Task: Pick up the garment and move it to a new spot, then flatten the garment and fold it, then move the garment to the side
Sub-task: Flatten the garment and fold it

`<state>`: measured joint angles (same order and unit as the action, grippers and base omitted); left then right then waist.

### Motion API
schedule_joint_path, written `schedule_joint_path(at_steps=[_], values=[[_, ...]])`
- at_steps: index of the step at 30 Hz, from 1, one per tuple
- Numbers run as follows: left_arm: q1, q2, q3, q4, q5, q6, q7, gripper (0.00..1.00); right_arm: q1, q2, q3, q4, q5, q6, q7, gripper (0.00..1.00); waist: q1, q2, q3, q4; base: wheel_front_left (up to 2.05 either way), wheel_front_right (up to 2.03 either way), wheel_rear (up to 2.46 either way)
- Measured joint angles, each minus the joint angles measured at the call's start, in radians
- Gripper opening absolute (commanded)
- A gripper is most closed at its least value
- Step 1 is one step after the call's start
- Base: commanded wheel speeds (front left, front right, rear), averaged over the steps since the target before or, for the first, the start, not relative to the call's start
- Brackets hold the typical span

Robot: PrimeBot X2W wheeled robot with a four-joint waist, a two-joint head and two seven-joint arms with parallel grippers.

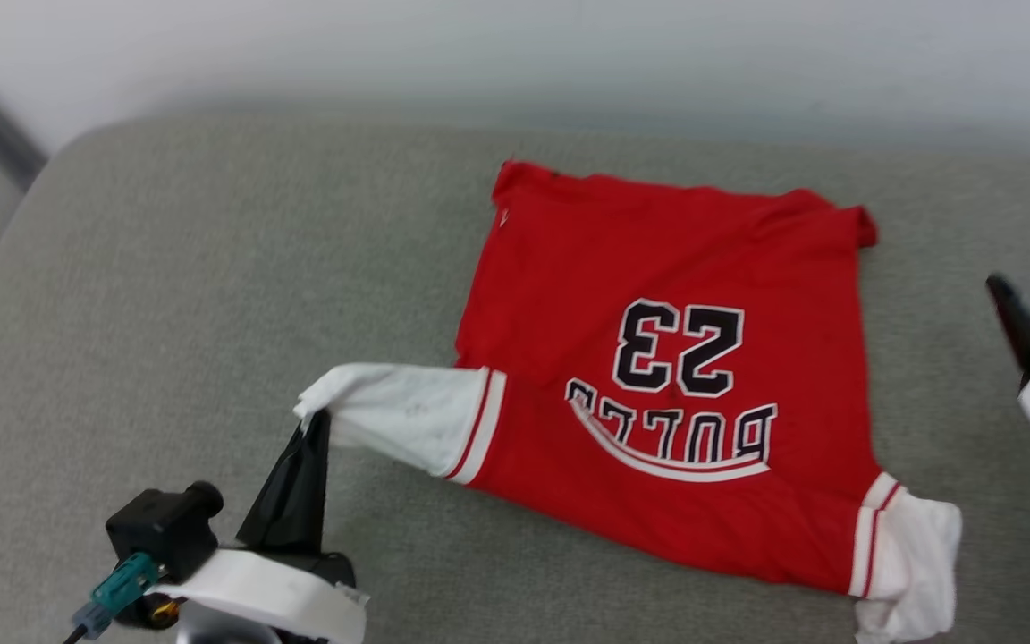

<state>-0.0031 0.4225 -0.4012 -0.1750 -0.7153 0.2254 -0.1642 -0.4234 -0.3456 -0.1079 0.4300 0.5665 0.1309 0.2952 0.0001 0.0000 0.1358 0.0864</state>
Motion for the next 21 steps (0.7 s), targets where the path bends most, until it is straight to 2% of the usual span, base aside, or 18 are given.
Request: schedule_joint_path(at_steps=[11,15,16,20,21], values=[[-0.163,-0.059,-0.076,-0.049,0.064,-0.071,-0.039,0.0,-0.434,-0.078,-0.042,0.216,-0.135,0.0,0.326,1.0,0.0001,0.0,0.225,0.133,0.0,0.0,0.0],[-0.199,-0.073,-0.09,-0.042,0.075,-0.092,-0.048,0.0,-0.518,-0.085,-0.046,0.256,-0.172,0.0,0.405,1.0,0.0002,0.0,0.3,0.174,0.0,0.0,0.0],[-0.215,-0.084,-0.093,-0.028,0.078,-0.102,-0.056,0.0,-0.546,-0.08,-0.052,0.288,-0.197,0.0,0.447,1.0,0.0002,0.0,0.347,0.197,0.0,0.0,0.0],[-0.227,-0.093,-0.091,-0.012,0.079,-0.109,-0.066,0.0,-0.575,-0.079,-0.07,0.318,-0.225,0.0,0.506,1.0,0.0,0.0,0.382,0.219,0.0,0.0,0.0],[-0.227,-0.094,-0.091,-0.008,0.079,-0.111,-0.068,0.0,-0.579,-0.078,-0.078,0.325,-0.226,0.0,0.519,0.78,0.0,0.0,0.385,0.222,0.0,0.0,0.0]])
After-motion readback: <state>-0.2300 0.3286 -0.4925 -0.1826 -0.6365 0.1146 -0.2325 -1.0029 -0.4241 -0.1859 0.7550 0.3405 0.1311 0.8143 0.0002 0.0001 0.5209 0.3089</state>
